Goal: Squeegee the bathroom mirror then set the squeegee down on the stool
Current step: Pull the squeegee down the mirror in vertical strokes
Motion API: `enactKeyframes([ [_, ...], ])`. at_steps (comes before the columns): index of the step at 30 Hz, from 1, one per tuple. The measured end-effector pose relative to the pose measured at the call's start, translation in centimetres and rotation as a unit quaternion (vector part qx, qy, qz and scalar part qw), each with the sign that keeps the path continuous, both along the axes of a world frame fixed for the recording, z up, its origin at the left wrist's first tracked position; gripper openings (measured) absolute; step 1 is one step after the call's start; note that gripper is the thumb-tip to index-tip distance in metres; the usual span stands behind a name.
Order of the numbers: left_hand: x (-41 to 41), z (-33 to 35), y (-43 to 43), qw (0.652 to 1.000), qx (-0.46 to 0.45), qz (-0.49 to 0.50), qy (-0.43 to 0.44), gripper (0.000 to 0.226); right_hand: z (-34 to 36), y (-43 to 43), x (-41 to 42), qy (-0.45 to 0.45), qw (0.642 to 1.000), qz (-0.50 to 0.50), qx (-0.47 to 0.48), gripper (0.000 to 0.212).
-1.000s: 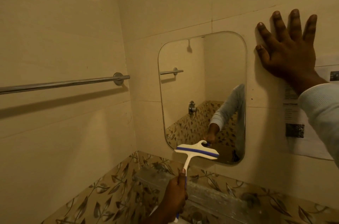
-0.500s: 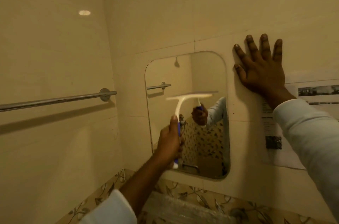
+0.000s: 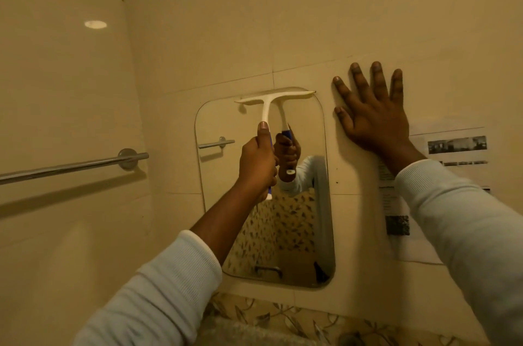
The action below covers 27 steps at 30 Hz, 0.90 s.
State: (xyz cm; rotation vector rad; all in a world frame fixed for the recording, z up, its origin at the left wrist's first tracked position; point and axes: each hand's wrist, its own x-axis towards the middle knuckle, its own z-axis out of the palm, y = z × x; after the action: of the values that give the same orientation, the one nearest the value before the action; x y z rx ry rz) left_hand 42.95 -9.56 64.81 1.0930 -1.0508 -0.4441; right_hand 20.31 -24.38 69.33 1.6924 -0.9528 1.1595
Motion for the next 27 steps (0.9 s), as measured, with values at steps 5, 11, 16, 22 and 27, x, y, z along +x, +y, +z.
enactKeyframes([
  [5,-0.1,-1.7,-0.5,0.999,-0.002,0.027,-0.036,0.058,0.0,-0.2,0.0,0.0,1.0,0.0,-0.001,0.071],
  [11,-0.9,-3.8,-0.7,0.998,0.003,0.042,-0.045,0.055,-0.1,-0.1,0.1,-0.004,1.0,0.006,0.0,0.07],
  [16,-1.3,-5.4,-0.5,0.998,-0.003,0.042,-0.052,0.054,-0.1,0.0,0.1,-0.007,1.0,0.013,0.002,0.071],
  [22,-1.3,-7.6,-0.4,0.997,-0.005,0.043,-0.069,0.061,-0.1,0.1,0.1,-0.006,1.0,0.015,0.002,0.07],
  [27,-1.5,-10.0,-0.3,0.995,-0.012,0.06,-0.074,0.059,-0.1,0.2,0.1,-0.003,1.0,0.016,0.006,0.071],
])
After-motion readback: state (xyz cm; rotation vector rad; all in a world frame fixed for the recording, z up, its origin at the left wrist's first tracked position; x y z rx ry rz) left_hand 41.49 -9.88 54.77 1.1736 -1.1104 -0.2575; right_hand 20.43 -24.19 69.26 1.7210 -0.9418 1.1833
